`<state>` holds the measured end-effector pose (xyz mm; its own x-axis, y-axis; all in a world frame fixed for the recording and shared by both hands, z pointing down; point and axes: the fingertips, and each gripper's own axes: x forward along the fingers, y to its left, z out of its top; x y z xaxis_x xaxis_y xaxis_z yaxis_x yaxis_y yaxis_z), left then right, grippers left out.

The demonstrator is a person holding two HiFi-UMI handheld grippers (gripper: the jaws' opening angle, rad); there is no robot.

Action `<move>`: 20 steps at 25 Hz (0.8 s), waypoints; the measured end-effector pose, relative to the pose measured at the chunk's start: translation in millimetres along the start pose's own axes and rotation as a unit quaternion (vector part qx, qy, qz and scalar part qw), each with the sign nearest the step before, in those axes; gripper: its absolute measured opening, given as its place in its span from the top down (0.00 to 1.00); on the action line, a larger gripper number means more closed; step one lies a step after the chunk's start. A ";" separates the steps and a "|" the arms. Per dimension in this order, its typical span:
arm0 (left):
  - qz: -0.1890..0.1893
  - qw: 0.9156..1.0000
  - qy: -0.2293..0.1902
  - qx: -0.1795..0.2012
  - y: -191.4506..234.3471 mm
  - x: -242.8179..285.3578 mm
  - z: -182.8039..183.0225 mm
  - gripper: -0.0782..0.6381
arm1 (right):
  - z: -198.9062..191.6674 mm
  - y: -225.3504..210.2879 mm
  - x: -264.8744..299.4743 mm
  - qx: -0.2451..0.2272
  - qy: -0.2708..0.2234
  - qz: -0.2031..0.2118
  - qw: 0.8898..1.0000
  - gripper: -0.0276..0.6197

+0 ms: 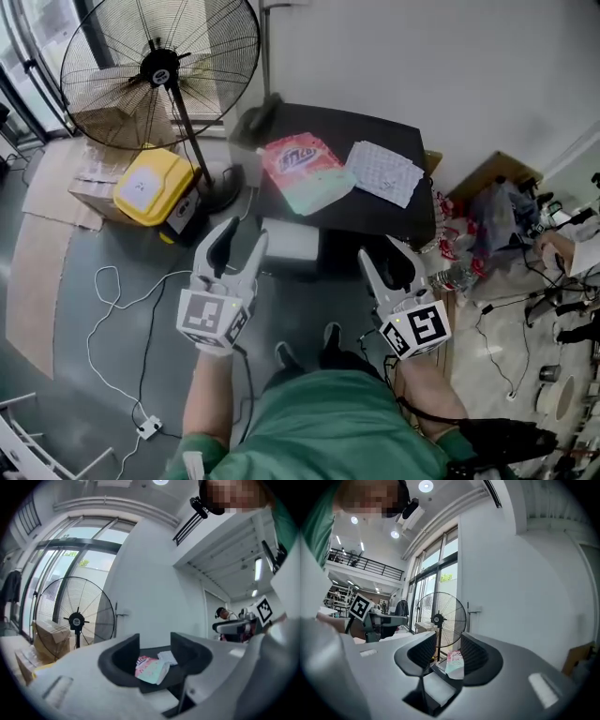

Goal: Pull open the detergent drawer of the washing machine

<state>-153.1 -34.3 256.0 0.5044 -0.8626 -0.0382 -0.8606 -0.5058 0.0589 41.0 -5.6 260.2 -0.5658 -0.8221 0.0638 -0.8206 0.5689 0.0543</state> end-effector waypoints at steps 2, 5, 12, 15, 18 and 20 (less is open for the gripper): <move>0.007 1.000 0.004 0.021 -5.6 1.1 4.0 0.65 | 4.7 -1.2 -1.7 -0.014 -0.004 -0.005 1.000 0.72; 0.019 0.998 0.005 0.054 -15.3 1.4 10.6 0.81 | 8.0 -4.1 -2.2 -0.026 -0.004 -0.003 1.000 0.73; 0.050 0.995 0.011 0.087 -39.4 22.3 25.2 0.88 | 8.7 -35.8 -3.2 0.001 -0.014 -0.005 1.000 0.86; 0.045 0.995 0.011 0.089 -53.8 34.5 26.4 0.88 | 9.2 -45.2 -3.6 0.000 -0.019 -0.004 1.000 0.86; 0.047 0.995 0.006 0.091 -67.9 44.6 33.1 0.88 | 14.2 -52.5 -6.1 0.003 -0.029 0.008 1.000 0.86; 0.052 0.994 0.003 0.092 -75.7 50.2 36.3 0.88 | 16.9 -59.0 -8.8 0.005 -0.036 0.018 0.999 0.86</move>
<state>-65.2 -39.2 213.5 0.4112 -0.9109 -0.0348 -0.9063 -0.4045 -0.1222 93.0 -32.2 239.7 -0.5994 -0.8005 -0.0057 -0.7999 0.5986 0.0426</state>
